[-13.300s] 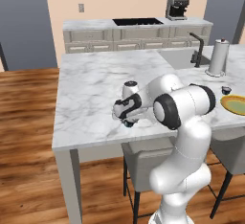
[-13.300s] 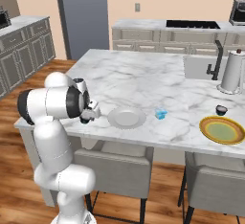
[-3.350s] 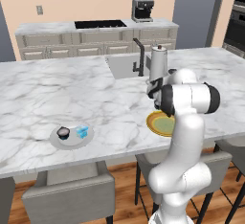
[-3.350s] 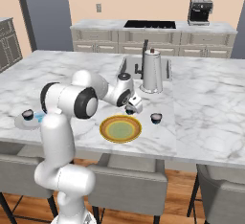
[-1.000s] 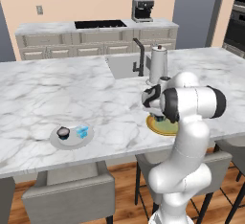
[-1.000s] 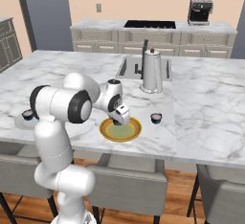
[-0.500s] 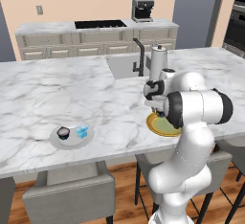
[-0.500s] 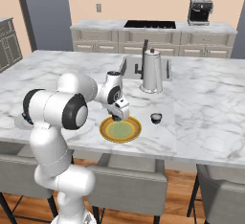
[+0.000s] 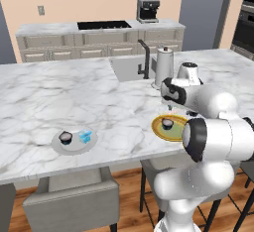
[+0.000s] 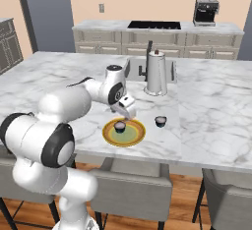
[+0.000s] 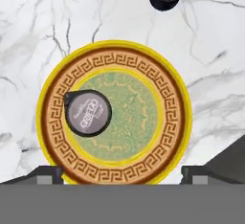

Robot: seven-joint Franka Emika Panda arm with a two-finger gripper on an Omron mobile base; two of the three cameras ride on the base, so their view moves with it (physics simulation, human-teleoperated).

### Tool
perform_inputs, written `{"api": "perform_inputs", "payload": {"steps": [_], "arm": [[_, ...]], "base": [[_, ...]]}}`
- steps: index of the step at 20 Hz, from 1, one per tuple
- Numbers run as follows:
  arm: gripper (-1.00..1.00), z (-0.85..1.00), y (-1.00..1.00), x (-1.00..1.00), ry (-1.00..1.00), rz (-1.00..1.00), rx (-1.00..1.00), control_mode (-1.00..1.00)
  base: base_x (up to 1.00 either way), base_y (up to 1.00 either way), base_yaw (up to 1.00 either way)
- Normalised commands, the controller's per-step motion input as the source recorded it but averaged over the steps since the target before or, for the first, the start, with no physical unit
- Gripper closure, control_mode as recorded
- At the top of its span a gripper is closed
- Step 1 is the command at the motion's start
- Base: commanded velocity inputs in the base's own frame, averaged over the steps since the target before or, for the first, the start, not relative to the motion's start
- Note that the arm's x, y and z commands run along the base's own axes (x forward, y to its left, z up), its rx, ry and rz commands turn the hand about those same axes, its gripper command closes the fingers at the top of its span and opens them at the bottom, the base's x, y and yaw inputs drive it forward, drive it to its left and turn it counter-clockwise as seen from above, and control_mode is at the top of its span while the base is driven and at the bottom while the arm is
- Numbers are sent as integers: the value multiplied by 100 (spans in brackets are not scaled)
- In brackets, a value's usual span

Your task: Place two yogurt containers on each plate.

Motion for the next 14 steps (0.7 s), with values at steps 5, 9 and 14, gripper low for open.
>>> {"api": "perform_inputs", "payload": {"steps": [5,9,14], "arm": [[-100,6,-97,-15,-20,0,-20,-100],[-100,-5,-100,65,1,0,2,-100],[-100,6,-74,86,11,0,14,-100]], "base": [[0,0,0],[0,0,0],[0,0,0]]}}
